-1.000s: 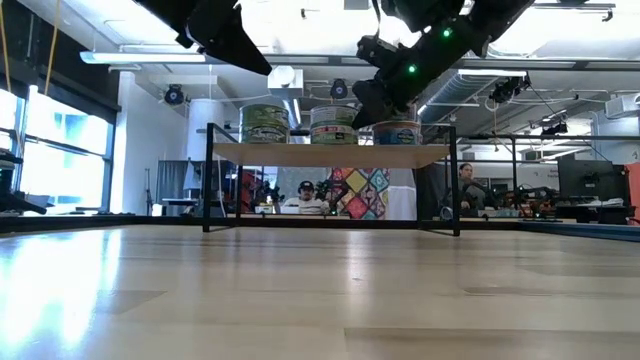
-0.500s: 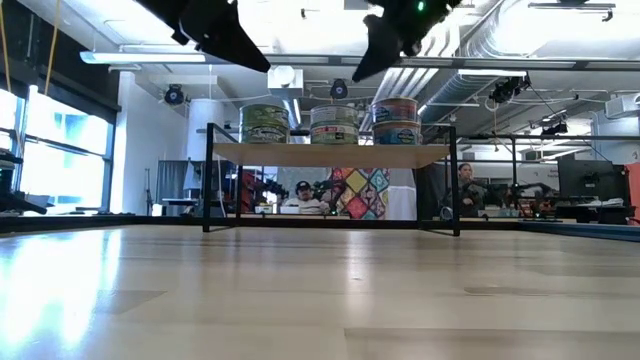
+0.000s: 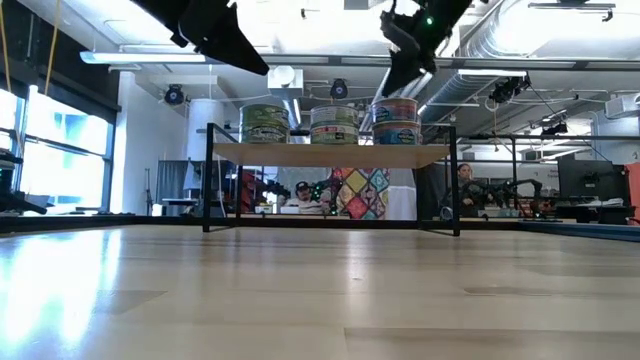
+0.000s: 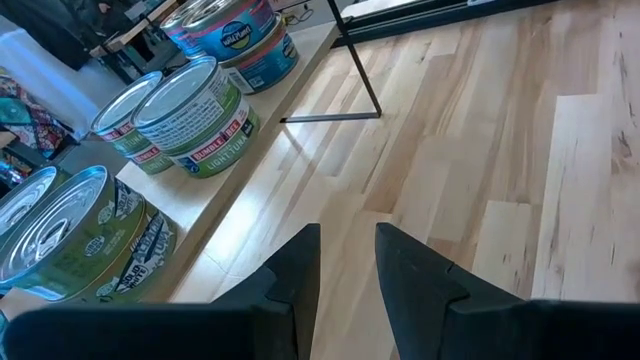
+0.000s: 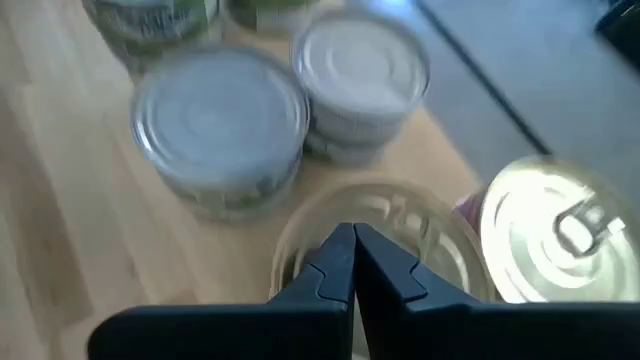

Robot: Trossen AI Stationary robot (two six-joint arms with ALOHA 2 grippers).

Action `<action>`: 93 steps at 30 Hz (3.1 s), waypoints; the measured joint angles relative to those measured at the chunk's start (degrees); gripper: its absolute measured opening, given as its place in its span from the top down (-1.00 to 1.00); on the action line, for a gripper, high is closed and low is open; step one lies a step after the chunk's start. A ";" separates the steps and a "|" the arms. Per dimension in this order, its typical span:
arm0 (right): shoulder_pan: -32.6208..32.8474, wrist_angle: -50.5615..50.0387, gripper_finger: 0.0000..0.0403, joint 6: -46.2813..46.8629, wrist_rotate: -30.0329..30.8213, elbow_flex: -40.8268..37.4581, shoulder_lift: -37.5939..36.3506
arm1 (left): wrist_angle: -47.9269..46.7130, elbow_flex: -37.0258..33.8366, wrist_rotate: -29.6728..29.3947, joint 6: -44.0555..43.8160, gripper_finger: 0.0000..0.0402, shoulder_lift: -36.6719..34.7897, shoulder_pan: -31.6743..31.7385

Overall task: Stack canned seafood by type on shelf
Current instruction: Adjust the bottom stacked blue cans on the shelf, then return to Home Position

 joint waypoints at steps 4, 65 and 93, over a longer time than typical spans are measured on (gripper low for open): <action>-1.75 -4.16 1.00 0.19 -1.59 -0.28 0.07 | -0.04 0.00 0.00 0.00 0.55 0.00 0.00; 37.99 30.62 1.00 18.37 -2.60 -60.47 -61.37 | 59.90 -45.27 56.40 0.62 0.55 -36.10 24.30; 37.99 30.22 1.00 9.49 -8.13 -73.04 -83.89 | 13.41 -46.13 47.41 3.00 0.55 -69.15 23.63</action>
